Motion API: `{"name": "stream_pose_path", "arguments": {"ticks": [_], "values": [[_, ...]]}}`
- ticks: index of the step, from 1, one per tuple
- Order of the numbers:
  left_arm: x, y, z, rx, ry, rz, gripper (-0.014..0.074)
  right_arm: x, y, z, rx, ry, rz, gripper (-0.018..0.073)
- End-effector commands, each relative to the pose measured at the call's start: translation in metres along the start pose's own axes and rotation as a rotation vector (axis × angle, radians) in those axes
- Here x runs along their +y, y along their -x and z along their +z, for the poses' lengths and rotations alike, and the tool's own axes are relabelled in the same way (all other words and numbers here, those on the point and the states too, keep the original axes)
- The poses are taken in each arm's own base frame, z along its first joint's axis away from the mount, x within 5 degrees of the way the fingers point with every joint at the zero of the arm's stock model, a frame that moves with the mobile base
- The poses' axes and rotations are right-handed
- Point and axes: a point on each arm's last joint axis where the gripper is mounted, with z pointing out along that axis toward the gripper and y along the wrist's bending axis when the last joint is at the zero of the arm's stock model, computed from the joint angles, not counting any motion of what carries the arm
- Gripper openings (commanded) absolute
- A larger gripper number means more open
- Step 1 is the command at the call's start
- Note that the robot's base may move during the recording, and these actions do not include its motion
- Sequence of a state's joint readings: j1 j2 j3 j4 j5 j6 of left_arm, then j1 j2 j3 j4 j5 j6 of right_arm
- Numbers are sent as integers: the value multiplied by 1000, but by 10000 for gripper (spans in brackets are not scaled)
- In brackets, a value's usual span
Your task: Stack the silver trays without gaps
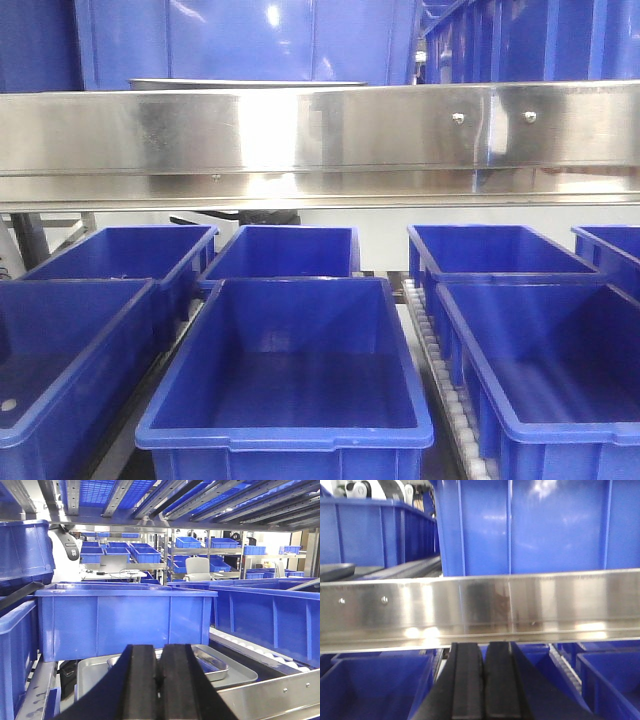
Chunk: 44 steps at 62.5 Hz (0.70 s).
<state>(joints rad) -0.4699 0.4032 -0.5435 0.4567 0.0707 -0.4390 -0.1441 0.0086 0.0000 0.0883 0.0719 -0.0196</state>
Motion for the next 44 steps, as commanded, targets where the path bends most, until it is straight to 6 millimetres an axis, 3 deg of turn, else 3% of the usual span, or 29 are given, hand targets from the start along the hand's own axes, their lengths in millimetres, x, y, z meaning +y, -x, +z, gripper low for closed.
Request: {"name": "stream_pose_path", "arguments": {"ticks": [1, 44], "values": [[-1, 1, -1, -17, -9, -7, -16, 1, 1, -1, -16, 13, -20, -79], [-1, 1, -1, -17, -9, -7, -16, 1, -2, -1, 19, 26, -33, -79]]}}
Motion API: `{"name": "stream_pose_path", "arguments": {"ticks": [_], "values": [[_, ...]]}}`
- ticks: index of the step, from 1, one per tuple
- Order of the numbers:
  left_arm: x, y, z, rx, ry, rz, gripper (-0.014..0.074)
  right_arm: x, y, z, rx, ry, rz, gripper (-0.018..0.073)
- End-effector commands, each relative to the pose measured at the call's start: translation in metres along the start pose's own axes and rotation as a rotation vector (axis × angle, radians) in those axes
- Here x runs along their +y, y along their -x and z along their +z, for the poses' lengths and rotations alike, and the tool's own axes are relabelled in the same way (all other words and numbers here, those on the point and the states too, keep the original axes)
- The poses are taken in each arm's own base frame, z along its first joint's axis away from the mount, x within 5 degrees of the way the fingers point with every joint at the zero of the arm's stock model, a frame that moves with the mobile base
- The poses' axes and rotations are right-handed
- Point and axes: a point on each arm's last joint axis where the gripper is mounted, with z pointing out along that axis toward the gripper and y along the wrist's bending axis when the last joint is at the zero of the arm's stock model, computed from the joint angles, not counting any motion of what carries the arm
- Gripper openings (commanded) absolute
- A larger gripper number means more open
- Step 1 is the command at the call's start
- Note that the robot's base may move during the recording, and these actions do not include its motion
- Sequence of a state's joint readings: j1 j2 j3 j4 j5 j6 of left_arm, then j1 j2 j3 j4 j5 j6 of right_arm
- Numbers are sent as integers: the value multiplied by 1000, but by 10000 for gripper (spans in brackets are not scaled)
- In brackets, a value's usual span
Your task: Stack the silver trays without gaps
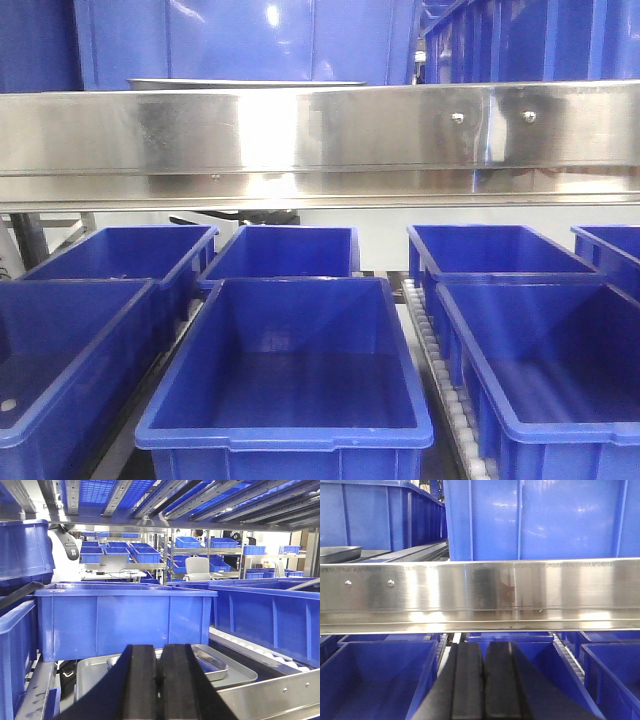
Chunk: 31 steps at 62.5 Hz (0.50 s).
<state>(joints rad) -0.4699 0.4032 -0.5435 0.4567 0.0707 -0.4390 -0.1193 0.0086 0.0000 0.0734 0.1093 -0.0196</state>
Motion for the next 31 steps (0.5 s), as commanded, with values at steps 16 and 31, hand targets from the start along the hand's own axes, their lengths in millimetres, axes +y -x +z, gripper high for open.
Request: {"name": "stream_pose_path", "arguments": {"ticks": [16, 31], "values": [[-1, 1, -1, -17, -9, -7, -16, 0, 1, -1, -20, 1, -18, -79], [-1, 1, -1, -17, -9, -5, -16, 0, 1, -1, -20, 1, -18, -79]]}}
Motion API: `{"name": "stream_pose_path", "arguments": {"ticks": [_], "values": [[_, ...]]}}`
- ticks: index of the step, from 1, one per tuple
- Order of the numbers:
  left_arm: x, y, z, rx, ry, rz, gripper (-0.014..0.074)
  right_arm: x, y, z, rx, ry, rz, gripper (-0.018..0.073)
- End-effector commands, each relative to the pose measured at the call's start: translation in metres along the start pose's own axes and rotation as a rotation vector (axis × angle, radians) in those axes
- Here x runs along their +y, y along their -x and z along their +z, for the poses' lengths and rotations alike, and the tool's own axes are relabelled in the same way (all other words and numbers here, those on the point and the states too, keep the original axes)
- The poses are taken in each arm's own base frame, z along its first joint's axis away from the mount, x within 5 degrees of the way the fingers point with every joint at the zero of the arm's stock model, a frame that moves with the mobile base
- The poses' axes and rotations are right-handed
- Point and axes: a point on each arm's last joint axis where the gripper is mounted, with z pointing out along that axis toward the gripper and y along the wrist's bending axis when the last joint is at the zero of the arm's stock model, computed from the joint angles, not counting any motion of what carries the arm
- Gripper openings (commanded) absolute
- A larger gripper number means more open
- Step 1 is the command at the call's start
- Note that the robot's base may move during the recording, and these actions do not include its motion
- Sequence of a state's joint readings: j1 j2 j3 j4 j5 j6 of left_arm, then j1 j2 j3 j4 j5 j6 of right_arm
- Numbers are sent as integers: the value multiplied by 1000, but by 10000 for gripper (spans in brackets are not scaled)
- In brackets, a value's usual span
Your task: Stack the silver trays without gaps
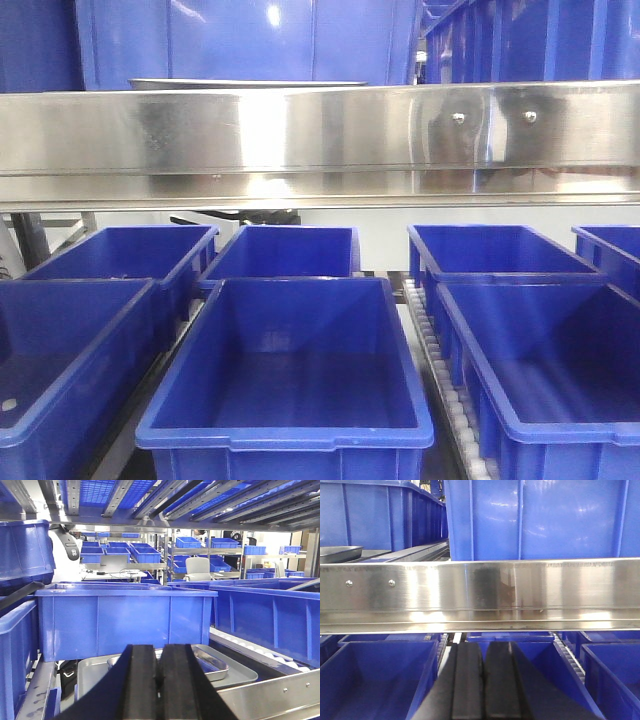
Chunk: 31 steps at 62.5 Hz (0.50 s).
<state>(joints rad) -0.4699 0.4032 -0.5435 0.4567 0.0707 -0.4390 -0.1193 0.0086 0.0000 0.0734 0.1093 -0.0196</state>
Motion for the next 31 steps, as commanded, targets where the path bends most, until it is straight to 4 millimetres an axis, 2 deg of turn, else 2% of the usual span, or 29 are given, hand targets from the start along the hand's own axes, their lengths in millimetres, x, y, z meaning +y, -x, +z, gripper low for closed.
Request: {"name": "stream_pose_path", "arguments": {"ticks": [1, 12, 20, 26, 31], "values": [[-1, 1, -1, -17, -9, -5, -16, 0, 1, -1, -20, 1, -18, -79], [1, 2, -4, -23, 15, -10, -16, 0, 1, -1, -20, 1, -18, -79], [9, -2, -9, -41, 113, -3, -16, 0, 1, -1, -20, 1, -18, -79], [14, -15, -15, -67, 198, 19, -16, 0, 1, -1, -20, 1, -18, -79], [17, -34, -24, -78, 257, 30, -16, 0, 1, -1, -20, 1, -18, -79]]}}
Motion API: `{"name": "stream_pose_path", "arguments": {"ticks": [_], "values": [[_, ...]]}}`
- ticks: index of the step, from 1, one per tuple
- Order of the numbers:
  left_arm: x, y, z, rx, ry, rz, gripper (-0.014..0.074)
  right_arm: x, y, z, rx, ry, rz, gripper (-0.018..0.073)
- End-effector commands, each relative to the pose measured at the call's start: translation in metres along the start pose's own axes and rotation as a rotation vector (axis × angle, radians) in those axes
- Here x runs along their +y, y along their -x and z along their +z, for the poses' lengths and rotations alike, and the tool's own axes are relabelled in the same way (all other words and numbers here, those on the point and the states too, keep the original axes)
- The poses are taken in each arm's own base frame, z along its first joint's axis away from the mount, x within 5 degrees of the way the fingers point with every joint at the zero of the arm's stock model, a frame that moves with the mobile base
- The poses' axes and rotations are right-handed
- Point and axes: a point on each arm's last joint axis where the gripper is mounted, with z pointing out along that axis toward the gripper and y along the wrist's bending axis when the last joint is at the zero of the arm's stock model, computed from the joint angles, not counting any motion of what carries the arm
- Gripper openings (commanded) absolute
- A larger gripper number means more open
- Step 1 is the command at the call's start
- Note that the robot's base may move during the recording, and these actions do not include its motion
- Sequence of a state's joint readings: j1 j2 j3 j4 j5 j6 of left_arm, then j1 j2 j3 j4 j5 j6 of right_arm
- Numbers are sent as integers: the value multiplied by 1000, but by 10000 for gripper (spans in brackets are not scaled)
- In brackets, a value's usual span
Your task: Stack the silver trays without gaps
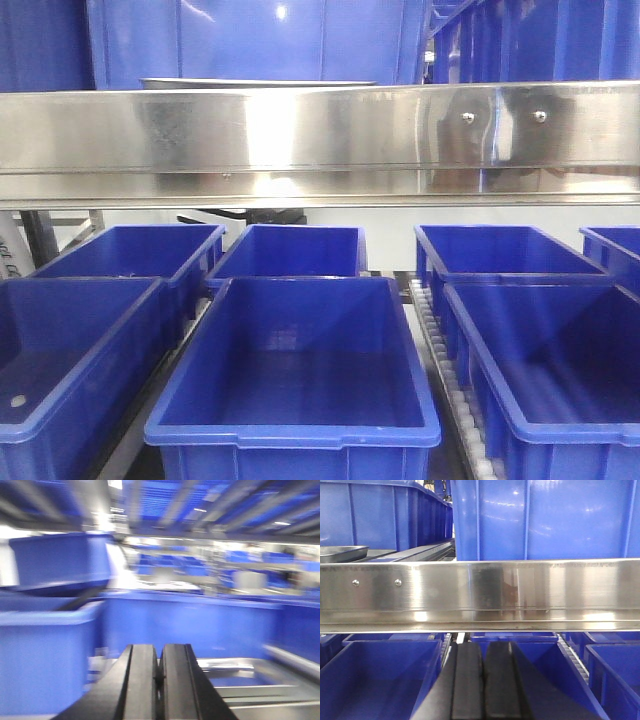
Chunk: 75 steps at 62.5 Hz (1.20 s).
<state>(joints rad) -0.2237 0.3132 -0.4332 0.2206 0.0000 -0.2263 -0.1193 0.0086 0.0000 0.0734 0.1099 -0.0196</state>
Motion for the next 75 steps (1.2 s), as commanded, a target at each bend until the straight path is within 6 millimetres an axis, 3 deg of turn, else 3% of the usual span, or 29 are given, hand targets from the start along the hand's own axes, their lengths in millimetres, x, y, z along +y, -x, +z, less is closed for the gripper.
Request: {"name": "stream_pose_path", "arguments": {"ticks": [1, 19, 44, 75], "values": [[4, -16, -10, -33, 54, 6, -16, 0, 2, -1, -20, 1, -18, -79], [6, -115, -42, 71, 93, -85, -16, 0, 2, -1, -20, 1, -18, -79], [6, -127, -44, 210, 102, -41, -16, 0, 2, -1, -20, 1, -18, -79], [6, -120, -43, 129, 89, 53, -16, 0, 2, -1, -20, 1, -18, -79]]}}
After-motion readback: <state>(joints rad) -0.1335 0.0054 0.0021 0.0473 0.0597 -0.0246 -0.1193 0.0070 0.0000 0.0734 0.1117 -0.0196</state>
